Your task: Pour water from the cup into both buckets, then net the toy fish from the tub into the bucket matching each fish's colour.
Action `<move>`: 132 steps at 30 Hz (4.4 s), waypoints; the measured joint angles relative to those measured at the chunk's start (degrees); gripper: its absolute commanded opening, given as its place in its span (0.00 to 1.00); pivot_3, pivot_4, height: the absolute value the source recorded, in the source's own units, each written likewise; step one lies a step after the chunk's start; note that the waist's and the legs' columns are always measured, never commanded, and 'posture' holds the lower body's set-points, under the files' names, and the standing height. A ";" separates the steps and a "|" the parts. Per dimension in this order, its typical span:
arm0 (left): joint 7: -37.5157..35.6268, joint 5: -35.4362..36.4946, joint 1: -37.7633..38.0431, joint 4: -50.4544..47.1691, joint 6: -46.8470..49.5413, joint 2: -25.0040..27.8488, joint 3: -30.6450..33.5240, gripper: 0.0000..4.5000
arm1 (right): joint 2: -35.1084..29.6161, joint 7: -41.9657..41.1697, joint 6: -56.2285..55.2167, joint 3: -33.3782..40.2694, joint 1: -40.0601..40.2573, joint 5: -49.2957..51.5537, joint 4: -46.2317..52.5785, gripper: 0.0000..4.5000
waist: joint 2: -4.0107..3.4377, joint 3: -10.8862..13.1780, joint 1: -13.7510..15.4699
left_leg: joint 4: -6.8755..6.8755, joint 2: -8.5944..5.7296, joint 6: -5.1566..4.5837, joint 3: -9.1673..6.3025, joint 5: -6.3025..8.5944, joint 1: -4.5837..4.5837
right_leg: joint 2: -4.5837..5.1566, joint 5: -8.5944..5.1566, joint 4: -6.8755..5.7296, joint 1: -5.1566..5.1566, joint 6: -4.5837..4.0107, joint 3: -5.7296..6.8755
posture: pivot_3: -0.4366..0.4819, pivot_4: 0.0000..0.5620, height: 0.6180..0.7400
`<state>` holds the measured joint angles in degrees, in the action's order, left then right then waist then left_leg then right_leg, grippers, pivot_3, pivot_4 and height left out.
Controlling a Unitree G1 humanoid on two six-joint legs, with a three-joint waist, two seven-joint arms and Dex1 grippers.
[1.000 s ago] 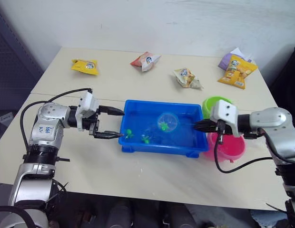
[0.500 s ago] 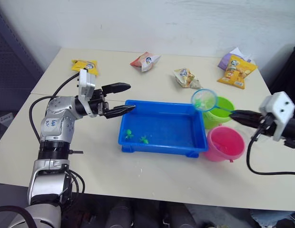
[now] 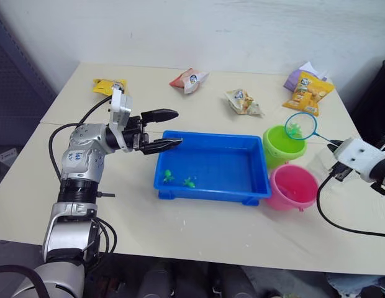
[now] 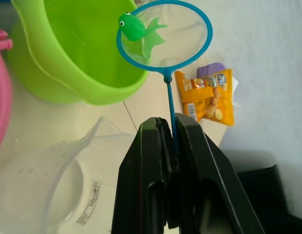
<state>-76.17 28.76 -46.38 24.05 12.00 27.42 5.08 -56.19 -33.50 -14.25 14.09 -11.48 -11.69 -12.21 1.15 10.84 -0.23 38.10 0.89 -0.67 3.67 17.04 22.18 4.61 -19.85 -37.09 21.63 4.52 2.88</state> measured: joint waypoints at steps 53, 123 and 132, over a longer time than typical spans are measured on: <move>-9.87 -10.78 6.82 4.30 -12.45 18.86 -6.38 0.98 | 7.91 -24.17 22.92 -38.42 -21.74 5.64 15.71 0.00 | 0.02 0.01 -1.31 | 0.08 -0.01 -0.10 -0.13 0.05 0.15 | 0.12 -0.02 -0.35 0.15 -0.04 0.09 | 0.48 0.27 0.98; 7.44 -1.40 5.45 -7.61 0.93 -0.40 -2.03 0.98 | -7.80 40.23 -18.65 -9.25 3.24 -31.86 -7.15 0.00 | 0.00 0.00 -0.45 | 0.02 0.00 0.15 0.08 -0.09 0.00 | -0.05 -0.01 -0.13 0.11 -0.03 -0.10 | 0.48 0.27 0.98; 1.95 -2.08 5.64 -4.96 -1.34 4.90 -1.53 0.98 | -2.29 14.63 -11.75 -9.89 -0.84 5.83 5.96 0.00 | 0.00 0.00 -1.78 | 0.01 0.11 0.15 0.04 -0.09 -0.13 | -0.14 -0.01 -0.24 0.01 -0.03 -0.10 | 0.48 0.27 0.98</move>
<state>-74.21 26.69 -40.75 19.09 10.66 32.32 3.55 -58.49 -18.87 -26.00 4.21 -12.31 -5.86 -6.25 1.16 10.84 -2.01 38.11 1.00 -0.51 3.72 16.95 22.05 4.47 -19.86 -37.33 21.63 4.50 2.78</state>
